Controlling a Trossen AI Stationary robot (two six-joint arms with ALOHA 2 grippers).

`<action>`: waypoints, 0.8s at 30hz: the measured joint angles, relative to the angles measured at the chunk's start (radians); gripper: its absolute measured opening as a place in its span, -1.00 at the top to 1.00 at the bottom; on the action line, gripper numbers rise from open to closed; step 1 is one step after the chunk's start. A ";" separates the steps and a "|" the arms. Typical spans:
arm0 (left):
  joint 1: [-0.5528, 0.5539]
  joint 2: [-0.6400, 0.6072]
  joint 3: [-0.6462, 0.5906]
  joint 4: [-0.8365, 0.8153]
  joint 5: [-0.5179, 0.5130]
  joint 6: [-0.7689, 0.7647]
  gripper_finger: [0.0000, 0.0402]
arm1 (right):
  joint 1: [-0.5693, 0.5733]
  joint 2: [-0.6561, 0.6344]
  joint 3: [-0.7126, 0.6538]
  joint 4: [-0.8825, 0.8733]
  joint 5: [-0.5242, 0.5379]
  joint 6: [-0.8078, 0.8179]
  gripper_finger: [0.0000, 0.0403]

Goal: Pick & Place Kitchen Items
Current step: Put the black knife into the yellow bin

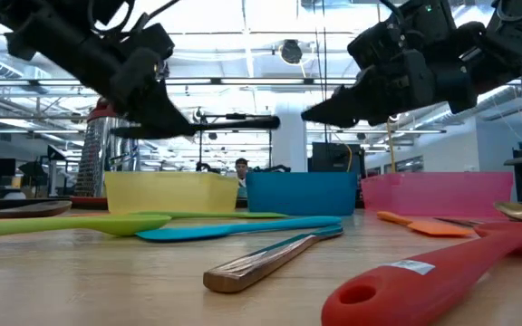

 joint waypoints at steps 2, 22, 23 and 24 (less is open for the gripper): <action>0.027 -0.030 0.001 -0.025 -0.008 0.004 0.95 | 0.000 0.000 0.000 -0.004 0.000 0.000 0.16; 0.490 -0.020 0.001 -0.209 0.044 -0.142 0.93 | 0.000 0.000 0.000 -0.008 0.000 0.000 0.17; 0.513 -0.013 0.001 -0.200 0.046 -0.141 0.92 | 0.000 0.000 0.000 -0.008 0.000 -0.001 0.17; 0.535 -0.003 0.001 -0.195 0.058 -0.136 0.93 | 0.000 0.000 0.000 -0.008 0.000 -0.002 0.17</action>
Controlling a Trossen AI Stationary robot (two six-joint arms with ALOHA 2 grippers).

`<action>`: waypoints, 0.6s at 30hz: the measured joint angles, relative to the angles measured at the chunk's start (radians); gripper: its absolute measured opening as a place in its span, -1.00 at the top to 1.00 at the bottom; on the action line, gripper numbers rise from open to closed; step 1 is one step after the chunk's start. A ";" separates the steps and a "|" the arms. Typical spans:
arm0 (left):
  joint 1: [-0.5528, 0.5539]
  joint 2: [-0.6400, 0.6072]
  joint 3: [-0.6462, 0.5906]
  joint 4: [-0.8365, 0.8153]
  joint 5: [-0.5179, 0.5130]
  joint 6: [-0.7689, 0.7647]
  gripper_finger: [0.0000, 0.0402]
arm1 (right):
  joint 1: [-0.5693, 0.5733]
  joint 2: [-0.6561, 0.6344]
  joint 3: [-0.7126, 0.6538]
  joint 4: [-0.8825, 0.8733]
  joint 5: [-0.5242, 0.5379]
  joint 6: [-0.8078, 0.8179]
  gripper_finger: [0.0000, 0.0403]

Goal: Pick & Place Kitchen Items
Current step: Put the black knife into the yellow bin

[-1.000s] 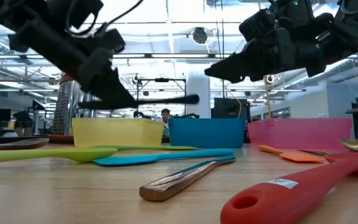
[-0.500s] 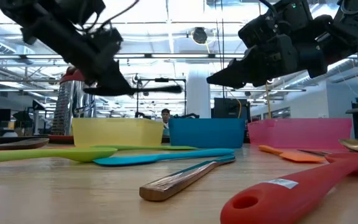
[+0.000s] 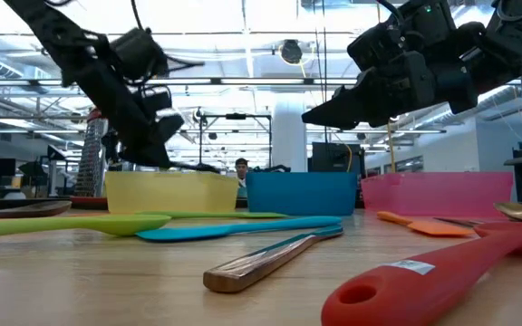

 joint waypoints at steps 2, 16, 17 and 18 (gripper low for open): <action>0.041 0.026 0.000 0.006 0.056 -0.001 0.97 | 0.000 0.000 0.000 0.000 0.000 -0.007 0.17; 0.111 0.221 0.000 0.150 0.112 -0.003 0.90 | 0.000 0.000 0.000 -0.003 0.000 -0.061 0.17; 0.111 0.229 0.000 0.157 0.112 -0.001 0.87 | 0.000 0.000 0.000 -0.003 0.000 -0.061 0.17; 0.111 0.239 0.000 0.160 0.112 -0.001 0.86 | 0.000 0.000 0.000 -0.004 0.000 -0.061 0.17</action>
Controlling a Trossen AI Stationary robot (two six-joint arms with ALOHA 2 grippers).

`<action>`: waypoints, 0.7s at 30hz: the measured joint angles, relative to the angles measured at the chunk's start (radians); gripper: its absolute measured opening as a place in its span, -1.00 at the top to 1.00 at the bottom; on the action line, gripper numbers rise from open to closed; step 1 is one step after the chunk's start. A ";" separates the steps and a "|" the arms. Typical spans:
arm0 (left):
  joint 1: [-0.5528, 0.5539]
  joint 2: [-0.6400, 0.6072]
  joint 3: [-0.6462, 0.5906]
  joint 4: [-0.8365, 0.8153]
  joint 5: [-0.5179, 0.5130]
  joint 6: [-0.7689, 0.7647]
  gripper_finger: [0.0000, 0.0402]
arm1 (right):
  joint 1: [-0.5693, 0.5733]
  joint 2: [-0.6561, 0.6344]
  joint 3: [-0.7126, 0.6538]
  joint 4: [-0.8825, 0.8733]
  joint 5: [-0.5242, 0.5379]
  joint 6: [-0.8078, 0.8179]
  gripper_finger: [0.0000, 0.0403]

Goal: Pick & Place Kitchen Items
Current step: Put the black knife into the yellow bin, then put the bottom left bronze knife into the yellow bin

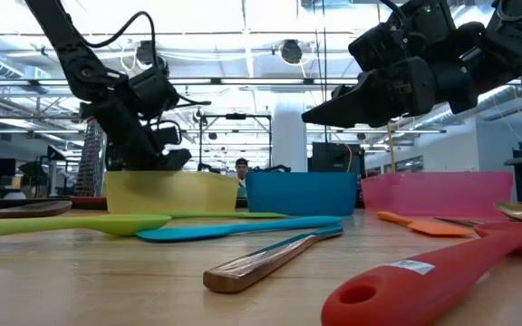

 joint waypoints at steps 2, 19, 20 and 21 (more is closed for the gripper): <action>0.000 0.016 0.000 -0.006 0.000 0.004 0.84 | 0.000 0.000 0.000 -0.007 0.000 0.000 0.17; -0.002 0.028 0.000 0.077 0.000 0.066 0.82 | 0.060 0.000 0.000 -0.033 -0.082 0.011 -0.09; -0.002 0.028 0.000 0.082 0.000 0.067 0.82 | 0.066 0.000 0.000 -0.032 -0.082 0.010 -0.11; -0.002 0.028 0.000 0.086 0.000 0.067 0.82 | 0.072 0.000 0.000 -0.032 -0.082 0.010 -0.12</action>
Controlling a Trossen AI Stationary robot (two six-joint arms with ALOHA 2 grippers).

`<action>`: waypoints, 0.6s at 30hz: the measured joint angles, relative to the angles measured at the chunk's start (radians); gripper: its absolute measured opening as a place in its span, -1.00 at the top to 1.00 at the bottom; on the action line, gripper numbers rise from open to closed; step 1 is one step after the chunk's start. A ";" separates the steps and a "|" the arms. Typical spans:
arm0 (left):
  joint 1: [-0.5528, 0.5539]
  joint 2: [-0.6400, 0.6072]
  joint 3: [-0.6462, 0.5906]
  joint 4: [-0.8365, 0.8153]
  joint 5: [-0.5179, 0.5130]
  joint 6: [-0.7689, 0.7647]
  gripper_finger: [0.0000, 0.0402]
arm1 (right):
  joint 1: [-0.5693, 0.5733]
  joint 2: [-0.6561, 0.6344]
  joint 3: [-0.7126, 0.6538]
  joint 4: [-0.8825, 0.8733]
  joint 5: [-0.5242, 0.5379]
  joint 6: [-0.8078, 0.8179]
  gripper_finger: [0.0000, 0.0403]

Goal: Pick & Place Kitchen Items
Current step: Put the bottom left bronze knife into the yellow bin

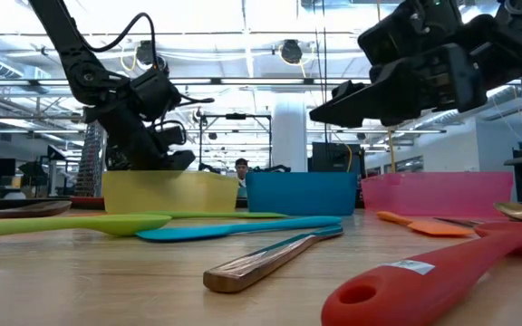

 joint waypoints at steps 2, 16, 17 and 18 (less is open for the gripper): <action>0.000 0.000 0.000 0.007 0.000 0.000 0.78 | 0.010 0.000 0.000 0.000 0.000 0.000 -0.13; -0.062 -0.025 0.000 0.122 0.038 0.060 0.34 | 0.038 0.000 0.000 0.000 0.001 0.018 -0.10; -0.071 -0.039 0.000 0.138 0.038 0.068 0.34 | 0.038 0.000 0.000 0.000 0.002 0.024 -0.10; -0.080 -0.058 0.000 0.144 0.037 0.072 0.34 | 0.038 0.000 0.000 0.000 0.002 0.027 -0.10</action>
